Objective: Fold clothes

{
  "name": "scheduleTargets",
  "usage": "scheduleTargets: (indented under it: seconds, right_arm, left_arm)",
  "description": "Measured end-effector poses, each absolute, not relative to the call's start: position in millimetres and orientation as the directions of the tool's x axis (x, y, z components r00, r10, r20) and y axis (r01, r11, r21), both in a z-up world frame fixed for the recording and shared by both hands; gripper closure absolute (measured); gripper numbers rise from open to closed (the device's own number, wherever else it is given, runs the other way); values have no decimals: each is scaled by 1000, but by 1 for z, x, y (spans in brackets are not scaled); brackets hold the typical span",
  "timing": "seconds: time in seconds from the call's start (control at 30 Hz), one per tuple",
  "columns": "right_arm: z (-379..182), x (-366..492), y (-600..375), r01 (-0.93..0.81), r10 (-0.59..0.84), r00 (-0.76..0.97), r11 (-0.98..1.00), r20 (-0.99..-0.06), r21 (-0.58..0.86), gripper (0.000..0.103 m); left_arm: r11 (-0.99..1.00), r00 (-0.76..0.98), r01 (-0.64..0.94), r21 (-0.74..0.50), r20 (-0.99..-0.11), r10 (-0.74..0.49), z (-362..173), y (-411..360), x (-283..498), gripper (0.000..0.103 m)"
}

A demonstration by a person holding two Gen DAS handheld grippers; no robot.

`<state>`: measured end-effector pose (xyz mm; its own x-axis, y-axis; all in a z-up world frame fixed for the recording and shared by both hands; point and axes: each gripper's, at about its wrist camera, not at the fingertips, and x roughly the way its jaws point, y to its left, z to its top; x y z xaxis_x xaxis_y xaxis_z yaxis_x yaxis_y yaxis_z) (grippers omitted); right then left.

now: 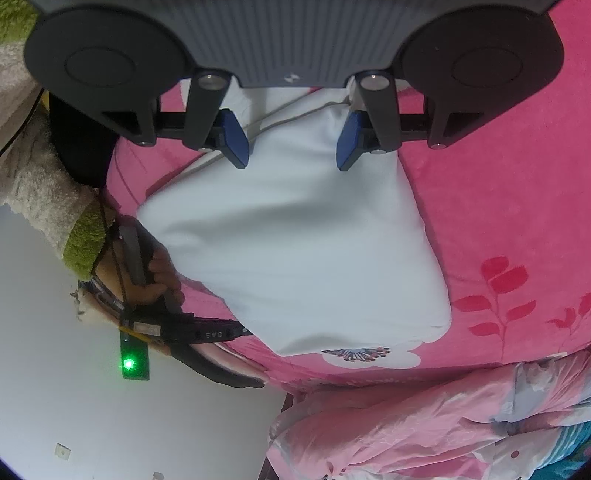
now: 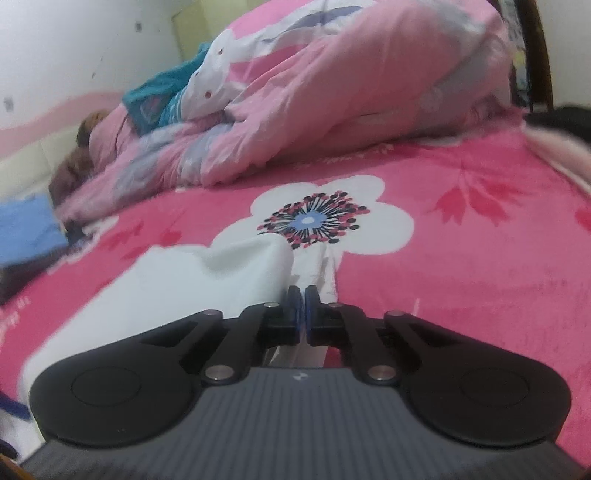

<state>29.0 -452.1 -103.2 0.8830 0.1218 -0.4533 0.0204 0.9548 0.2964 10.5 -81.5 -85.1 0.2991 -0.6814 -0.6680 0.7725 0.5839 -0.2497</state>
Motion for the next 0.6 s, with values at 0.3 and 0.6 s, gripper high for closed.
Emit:
scheduleTargets:
  seconds: [0.3,0.6]
  right_arm:
    - [-93,12,-443,61,49,908,967,-417,247,103]
    - [-115,36,-455,56,89,869,960,-487,276,103]
  left_arm:
    - [584,295,771,-254,-670,-681,-84,-81,13,49]
    - [583,298,771,-256,-664,-686,-86,-81,13,49]
